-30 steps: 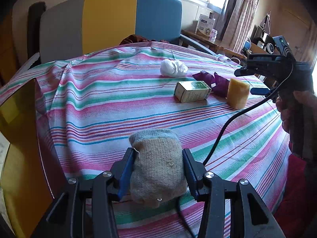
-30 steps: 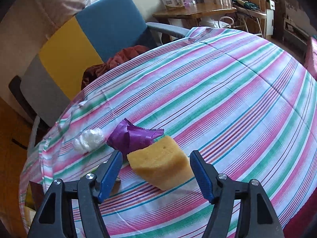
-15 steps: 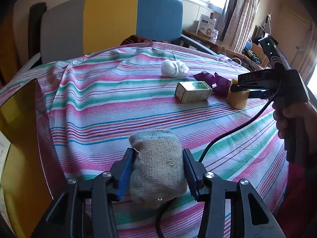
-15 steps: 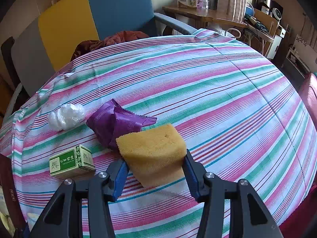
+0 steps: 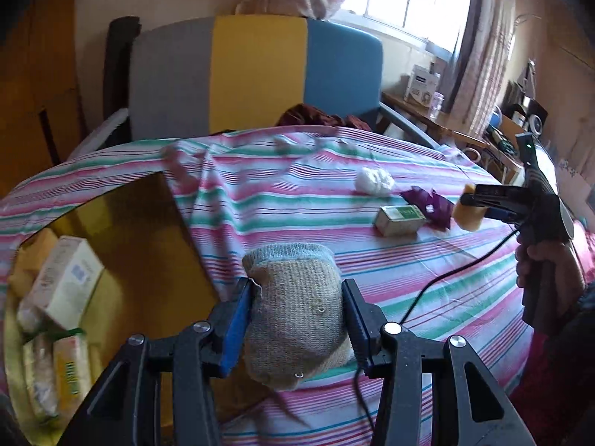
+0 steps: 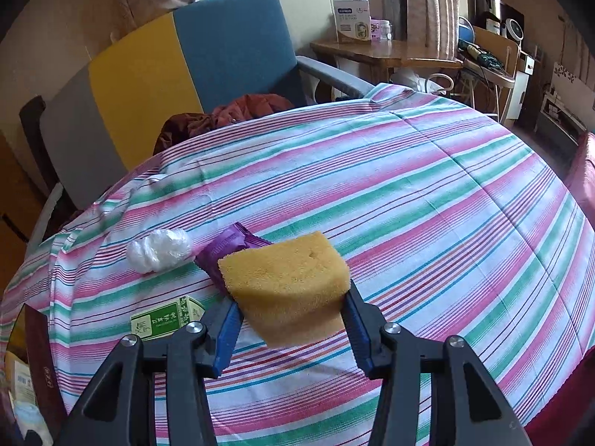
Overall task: Organize objects
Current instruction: 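Carry the sock into the gold tray and open the left gripper while the right lifts the sponge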
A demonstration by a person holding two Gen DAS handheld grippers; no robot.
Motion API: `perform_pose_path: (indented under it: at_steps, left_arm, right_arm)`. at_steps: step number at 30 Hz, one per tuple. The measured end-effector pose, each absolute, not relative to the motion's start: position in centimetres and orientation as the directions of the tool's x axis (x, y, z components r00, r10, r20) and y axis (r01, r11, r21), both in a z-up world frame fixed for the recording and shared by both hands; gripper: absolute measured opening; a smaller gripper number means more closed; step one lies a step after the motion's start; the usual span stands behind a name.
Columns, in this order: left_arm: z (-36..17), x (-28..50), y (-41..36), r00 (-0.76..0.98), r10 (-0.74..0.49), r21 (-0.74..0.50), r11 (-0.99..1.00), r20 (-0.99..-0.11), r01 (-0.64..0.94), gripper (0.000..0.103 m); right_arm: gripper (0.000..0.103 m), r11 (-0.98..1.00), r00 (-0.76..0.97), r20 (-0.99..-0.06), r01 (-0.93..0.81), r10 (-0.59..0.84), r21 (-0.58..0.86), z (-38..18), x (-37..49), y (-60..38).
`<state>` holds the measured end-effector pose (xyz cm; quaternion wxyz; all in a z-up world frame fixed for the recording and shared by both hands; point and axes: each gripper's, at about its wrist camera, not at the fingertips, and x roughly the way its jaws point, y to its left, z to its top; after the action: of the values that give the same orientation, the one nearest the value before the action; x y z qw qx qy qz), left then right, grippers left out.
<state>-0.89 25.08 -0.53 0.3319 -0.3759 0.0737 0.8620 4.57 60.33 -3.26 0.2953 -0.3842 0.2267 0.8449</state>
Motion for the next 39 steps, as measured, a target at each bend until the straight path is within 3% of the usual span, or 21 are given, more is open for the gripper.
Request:
perform_pose_path:
  at_steps: [14, 22, 25, 36, 39]
  left_arm:
    - [-1.3, -4.1, 16.0, -0.591, 0.355, -0.096, -0.900, -0.724, -0.424, 0.049]
    - [-2.9, -7.8, 9.2, -0.490, 0.454, -0.334, -0.888, -0.744, -0.317, 0.049]
    - [-2.2, -9.2, 8.8, -0.493, 0.472, -0.362, -0.880, -0.731, -0.306, 0.049]
    - [-3.0, -18.4, 14.7, -0.516, 0.353, -0.217, -0.927, -0.780, -0.305, 0.050]
    - [-4.1, -20.7, 15.4, -0.543, 0.276, -0.150, -0.953, -0.793, -0.264, 0.058]
  right_arm:
    - [0.051, -0.821, -0.627, -0.730, -0.547, 0.272, 0.165, -1.7, 3.7, 56.4]
    - [0.051, -0.857, -0.638, -0.728, -0.496, 0.252, 0.139, -1.4, 2.9, 54.8]
    - [0.051, -0.867, -0.645, -0.724, -0.480, 0.246, 0.133, -1.3, 2.7, 54.4]
    - [0.051, -0.870, -0.653, -0.721, -0.471, 0.233, 0.144, -1.2, 2.5, 54.4]
    - [0.051, -0.871, -0.652, -0.723, -0.470, 0.230, 0.147, -1.2, 2.3, 54.4]
